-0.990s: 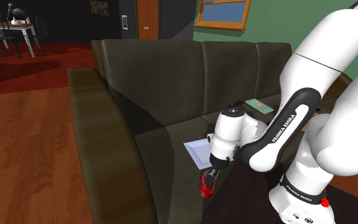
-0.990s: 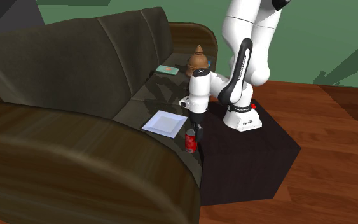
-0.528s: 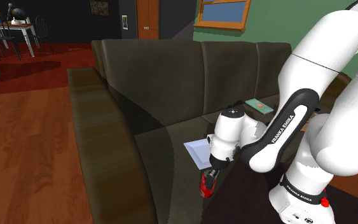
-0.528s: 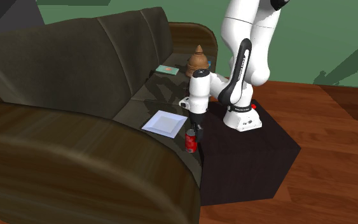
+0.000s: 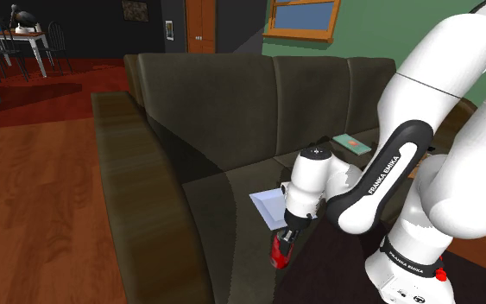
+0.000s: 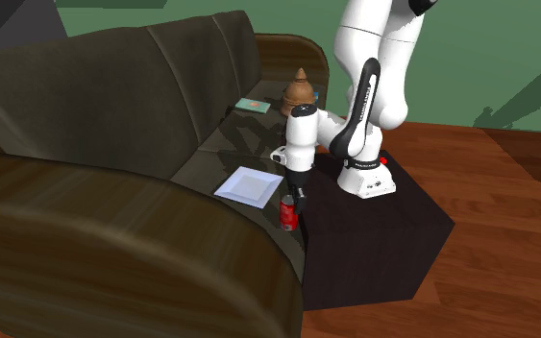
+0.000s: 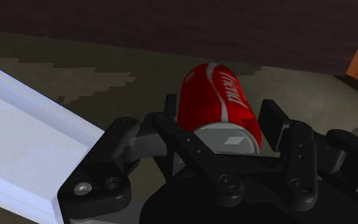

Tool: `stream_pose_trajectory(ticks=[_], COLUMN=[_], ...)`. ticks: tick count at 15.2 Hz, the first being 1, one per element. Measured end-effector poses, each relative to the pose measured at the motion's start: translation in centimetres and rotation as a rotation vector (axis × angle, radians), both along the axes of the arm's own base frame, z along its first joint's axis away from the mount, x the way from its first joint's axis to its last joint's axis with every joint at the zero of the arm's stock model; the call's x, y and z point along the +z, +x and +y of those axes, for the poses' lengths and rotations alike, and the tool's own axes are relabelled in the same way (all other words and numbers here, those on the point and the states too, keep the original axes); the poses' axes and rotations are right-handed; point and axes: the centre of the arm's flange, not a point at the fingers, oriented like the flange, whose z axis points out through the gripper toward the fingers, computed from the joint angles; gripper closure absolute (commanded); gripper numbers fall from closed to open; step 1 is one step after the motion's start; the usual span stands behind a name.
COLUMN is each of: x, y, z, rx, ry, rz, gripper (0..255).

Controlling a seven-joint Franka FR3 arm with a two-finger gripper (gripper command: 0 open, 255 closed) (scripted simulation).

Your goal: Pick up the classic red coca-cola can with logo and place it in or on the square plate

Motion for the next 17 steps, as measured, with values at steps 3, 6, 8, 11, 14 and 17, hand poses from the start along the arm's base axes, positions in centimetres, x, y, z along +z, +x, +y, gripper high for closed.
stream_pose_trajectory(ticks=[3,6,8,11,14,17], x=[0.0,1.0,2.0,3.7,5.2,6.8], y=[0.0,0.0,0.0,0.0,0.0,0.0], z=[0.0,0.0,0.0,0.0,0.0,-0.1], rx=[0.0,0.0,-0.001,-0.001,-0.001,-0.001], ry=[0.0,-0.001,-0.001,-0.001,-0.001,-0.001], rz=[0.0,0.0,0.0,0.0,0.0,0.0], gripper=[255,255,255,255,255,255])
